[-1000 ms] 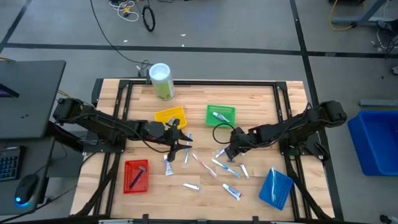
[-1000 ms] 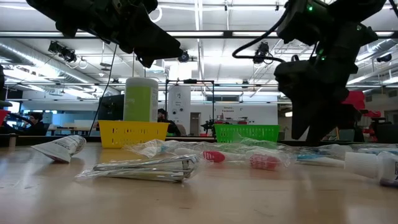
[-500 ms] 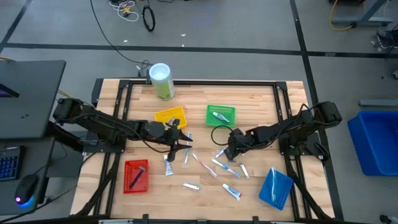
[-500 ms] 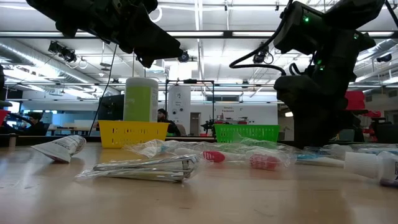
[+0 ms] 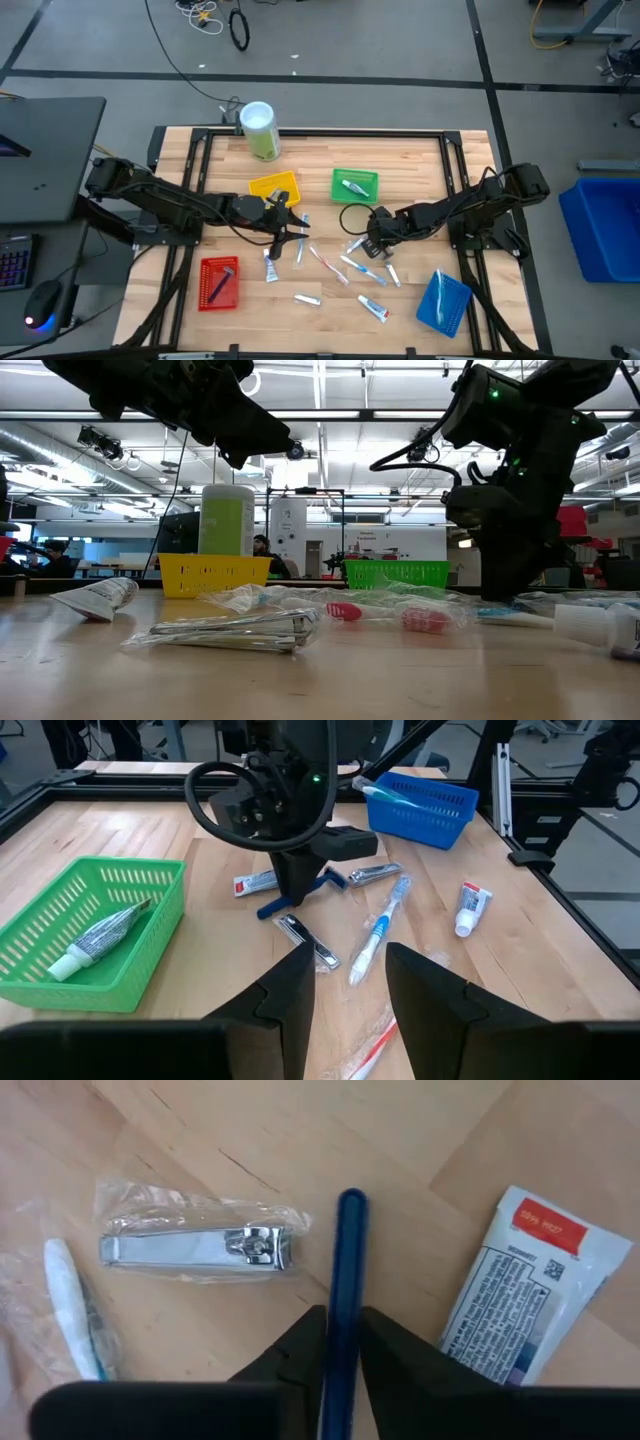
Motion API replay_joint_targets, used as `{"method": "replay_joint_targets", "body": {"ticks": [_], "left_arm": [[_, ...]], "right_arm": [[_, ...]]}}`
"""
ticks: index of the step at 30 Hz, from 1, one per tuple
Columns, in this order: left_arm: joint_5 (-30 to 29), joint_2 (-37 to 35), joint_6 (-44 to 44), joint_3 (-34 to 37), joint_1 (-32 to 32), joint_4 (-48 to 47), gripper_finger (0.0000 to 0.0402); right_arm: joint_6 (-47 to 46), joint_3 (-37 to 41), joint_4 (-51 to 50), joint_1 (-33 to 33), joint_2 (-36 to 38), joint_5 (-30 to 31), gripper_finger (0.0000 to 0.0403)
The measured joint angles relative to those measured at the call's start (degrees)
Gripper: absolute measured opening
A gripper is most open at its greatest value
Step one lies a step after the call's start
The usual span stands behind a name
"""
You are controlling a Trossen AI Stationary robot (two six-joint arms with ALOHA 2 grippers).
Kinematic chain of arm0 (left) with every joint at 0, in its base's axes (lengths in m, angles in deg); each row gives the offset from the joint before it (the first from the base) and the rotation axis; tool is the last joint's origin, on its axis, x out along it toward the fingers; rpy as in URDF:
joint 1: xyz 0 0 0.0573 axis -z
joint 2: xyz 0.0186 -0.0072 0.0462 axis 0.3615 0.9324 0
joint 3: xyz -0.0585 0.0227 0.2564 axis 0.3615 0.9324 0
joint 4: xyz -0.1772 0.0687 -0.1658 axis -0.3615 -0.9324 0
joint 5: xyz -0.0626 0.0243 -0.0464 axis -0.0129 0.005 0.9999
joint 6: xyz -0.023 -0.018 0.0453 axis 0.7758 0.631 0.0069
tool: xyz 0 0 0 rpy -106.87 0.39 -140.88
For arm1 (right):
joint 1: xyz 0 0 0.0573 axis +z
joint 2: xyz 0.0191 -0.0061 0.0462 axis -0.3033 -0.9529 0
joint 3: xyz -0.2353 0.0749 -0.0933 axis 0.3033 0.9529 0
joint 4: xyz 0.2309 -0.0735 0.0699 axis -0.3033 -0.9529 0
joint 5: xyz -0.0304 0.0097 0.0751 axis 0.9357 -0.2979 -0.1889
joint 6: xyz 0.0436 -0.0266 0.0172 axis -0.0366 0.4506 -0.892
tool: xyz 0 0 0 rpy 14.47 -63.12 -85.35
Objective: Pick & Place Travel size toiletries
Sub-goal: Put the blue razor into the red bin
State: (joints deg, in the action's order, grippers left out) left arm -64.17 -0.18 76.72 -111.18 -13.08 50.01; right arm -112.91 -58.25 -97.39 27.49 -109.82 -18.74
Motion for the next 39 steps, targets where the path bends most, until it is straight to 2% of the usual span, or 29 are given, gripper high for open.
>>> {"method": "replay_joint_targets", "body": {"ticks": [6, 11, 14, 18, 21, 23, 26, 33, 39], "left_arm": [[0.00, 0.00, 0.01, 0.00, 0.00, 0.02, 0.0133], [0.00, 0.00, 0.04, 0.00, 0.00, 0.16, 0.0133], [0.00, 0.00, 1.51, 0.00, 0.00, 0.68, 0.0133], [-0.17, 0.00, 5.45, 0.01, 0.00, 2.31, 0.0133], [-3.35, 0.00, 10.65, 0.02, 0.00, 5.28, 0.0133], [-6.27, 0.00, 12.91, 0.02, -0.02, 7.58, 0.0133], [-9.45, 0.00, 12.07, 0.00, -0.07, 11.87, 0.0133], [-8.58, 0.33, 10.20, 0.01, -1.84, 23.32, 0.0132], [-8.88, 6.35, 13.19, -0.04, -3.52, 30.67, 0.0132]], "right_arm": [[1.50, 0.02, 4.79, -0.01, 3.27, -0.18, 0.0041], [3.94, -0.04, 6.12, -0.05, 7.99, -0.06, 0.0040], [7.80, -0.02, 9.69, -0.05, 11.33, 2.45, 0.0039], [20.56, -0.03, 23.11, -0.05, 14.18, 8.64, 0.0038], [34.25, -0.04, 37.11, -0.17, 14.23, 12.15, 0.0038], [41.68, -0.11, 45.21, -0.72, 13.75, 10.53, 0.0041], [47.67, -0.13, 51.81, -2.00, 13.63, 4.56, 0.0046], [50.56, -0.11, 56.97, -6.30, 12.65, -2.26, 0.0048], [49.92, -0.13, 63.40, -10.11, 9.47, -9.98, 0.0049]]}}
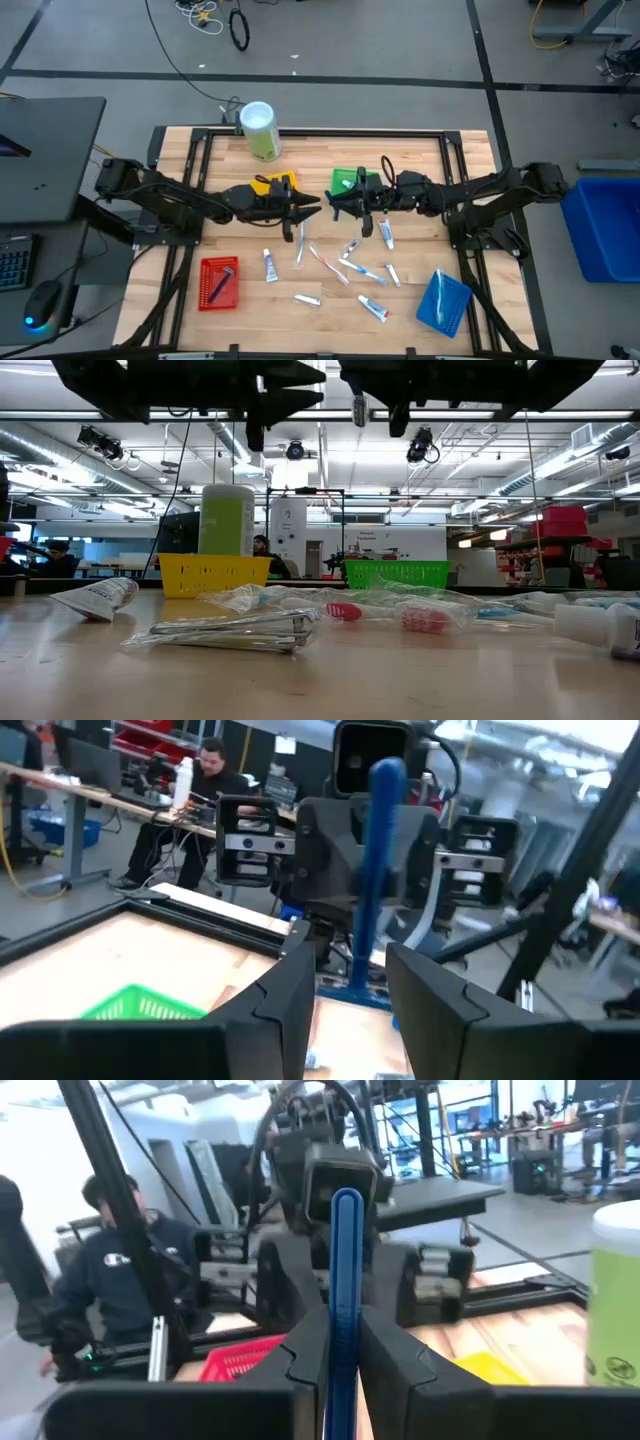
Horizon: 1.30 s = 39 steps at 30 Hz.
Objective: Pick & Place Travel size toiletries
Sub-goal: Put the blue razor into the red bin
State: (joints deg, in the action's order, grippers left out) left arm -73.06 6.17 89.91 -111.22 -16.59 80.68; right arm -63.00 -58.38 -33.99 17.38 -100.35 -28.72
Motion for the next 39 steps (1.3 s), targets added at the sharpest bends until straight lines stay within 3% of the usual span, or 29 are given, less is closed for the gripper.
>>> {"method": "replay_joint_targets", "body": {"ticks": [8, 13, 17, 30, 39], "left_arm": [[0.13, 6.99, 0.41, -3.39, -1.64, 4.21, 0.0132], [0.28, 9.15, -0.64, -6.84, -2.23, 1.08, 0.0139], [-2.86, 9.19, -1.66, -7.78, -2.41, -1.92, 0.0144], [-4.04, 9.21, -4.12, -7.76, -2.08, -4.73, 0.0040], [-4.03, 9.11, -0.96, -7.74, -2.08, -10.16, 0.0048]], "right_arm": [[-0.72, -1.12, 1.09, -3.43, -3.84, -2.45, 0.0050], [-1.13, -3.88, 0.74, -5.11, -5.97, -8.18, 0.0050], [-0.35, -4.13, -0.17, -5.39, -6.15, -8.54, 0.0050], [0.07, -4.15, -3.83, -5.42, -6.18, -5.57, 0.0056], [0.88, -4.15, -9.50, -5.43, -6.18, -5.06, 0.0102]]}}
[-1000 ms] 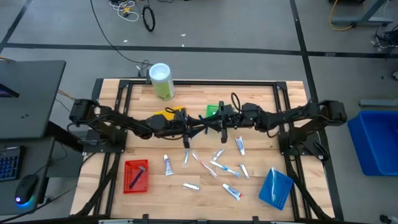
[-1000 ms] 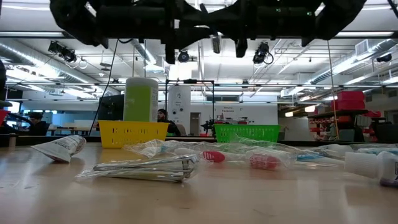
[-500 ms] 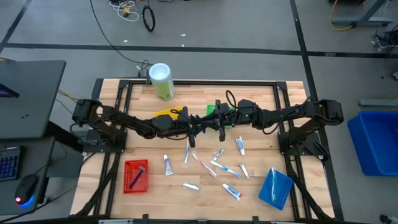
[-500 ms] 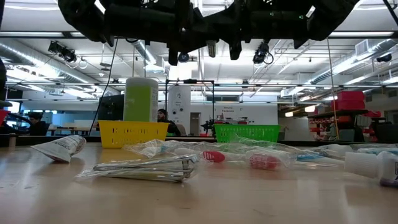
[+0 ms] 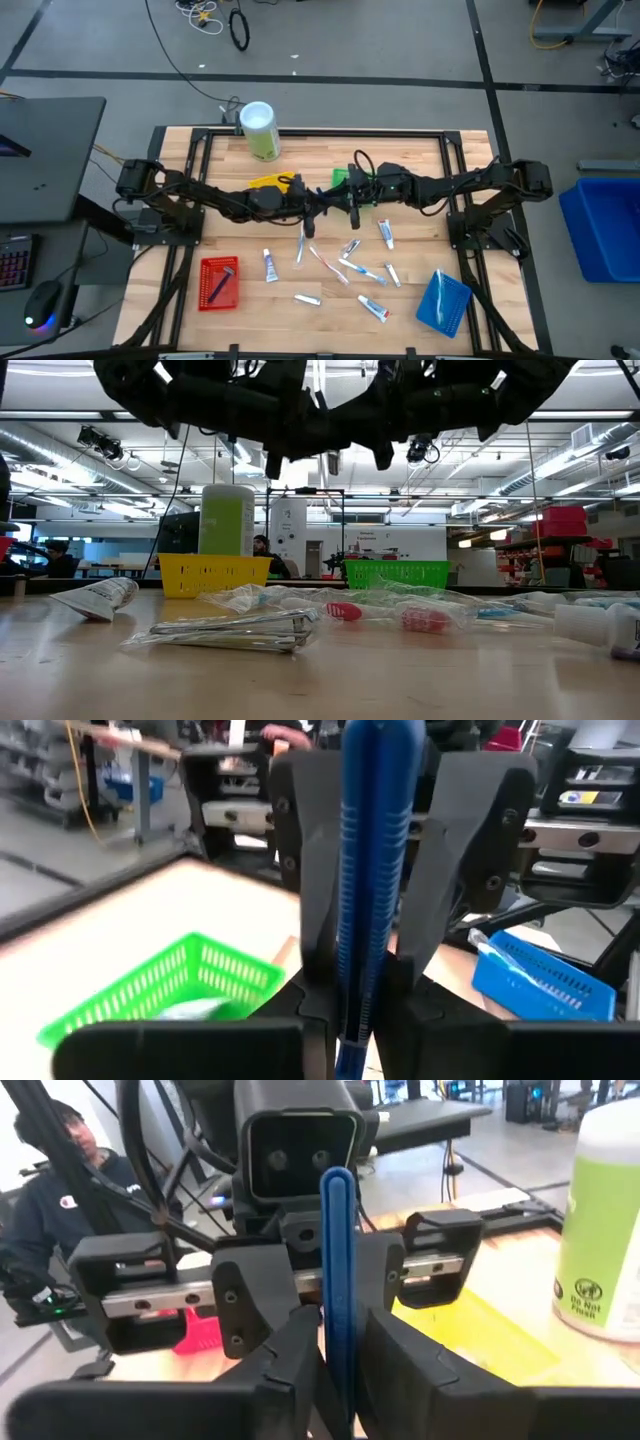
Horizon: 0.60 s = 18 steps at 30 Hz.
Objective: Pick & Place Travel size toiletries
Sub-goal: Put the blue razor into the red bin
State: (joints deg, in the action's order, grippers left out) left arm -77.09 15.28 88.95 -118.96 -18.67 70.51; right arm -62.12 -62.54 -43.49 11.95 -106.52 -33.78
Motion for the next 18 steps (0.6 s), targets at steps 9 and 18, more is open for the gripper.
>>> {"method": "replay_joint_targets", "body": {"ticks": [9, 18], "left_arm": [[2.67, -8.85, 7.65, 0.02, 0.35, -18.34, 0.0038], [1.62, -25.29, 23.27, 0.02, 7.32, -45.75, 0.0040]], "right_arm": [[-0.54, 0.00, 0.66, -0.28, 0.00, 3.72, 0.0173], [-0.42, 0.00, -3.00, -0.27, 0.00, 6.01, 0.0217]]}}
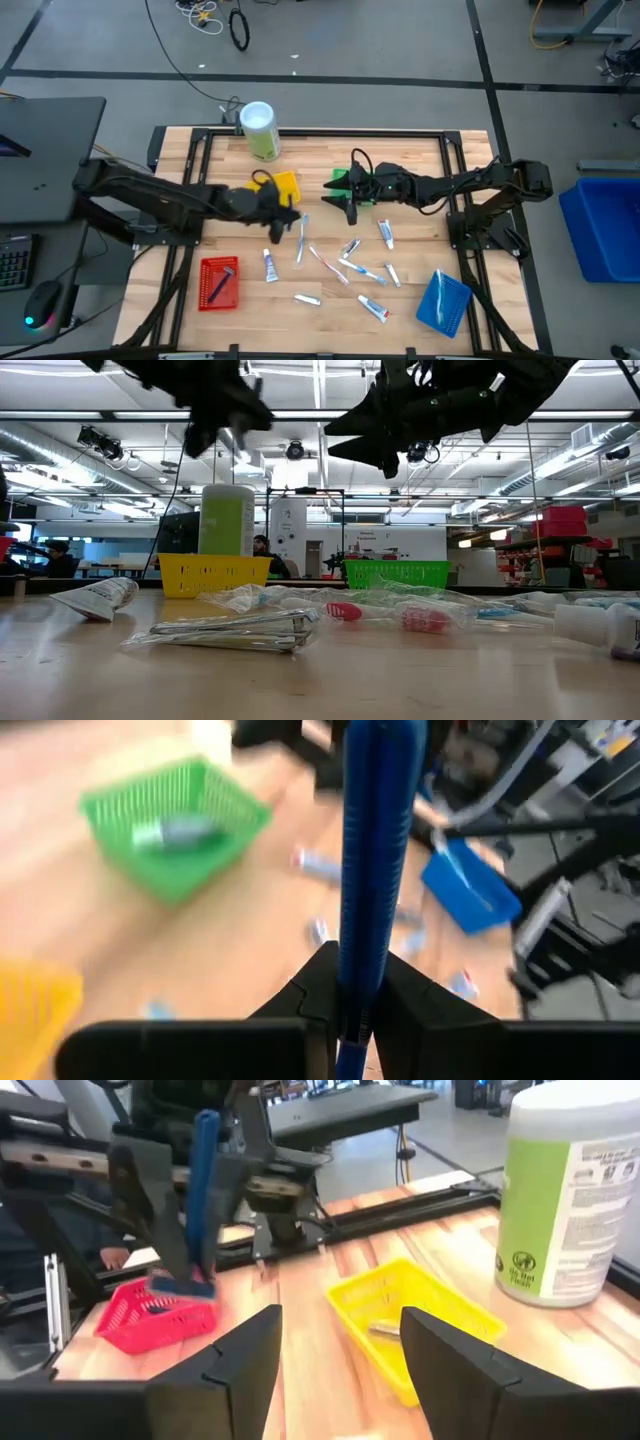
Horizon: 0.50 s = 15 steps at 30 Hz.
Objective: Pick & Place Travel size toiletries
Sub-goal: Put the blue razor into the red bin
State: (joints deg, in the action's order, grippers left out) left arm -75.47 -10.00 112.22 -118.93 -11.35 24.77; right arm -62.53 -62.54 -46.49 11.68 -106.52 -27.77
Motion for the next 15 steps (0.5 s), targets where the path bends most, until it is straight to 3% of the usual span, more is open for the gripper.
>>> {"method": "replay_joint_targets", "body": {"ticks": [8, 15], "left_arm": [[-1.41, -3.44, 28.96, 0.00, 14.38, -22.47, 0.0044], [-1.66, -3.46, 49.21, 0.03, 26.95, -30.09, 0.0039]], "right_arm": [[0.63, 0.00, 0.70, -0.13, 0.00, 0.00, 0.0225], [1.70, 0.02, 1.91, -1.61, 0.02, 0.00, 0.0213]]}}
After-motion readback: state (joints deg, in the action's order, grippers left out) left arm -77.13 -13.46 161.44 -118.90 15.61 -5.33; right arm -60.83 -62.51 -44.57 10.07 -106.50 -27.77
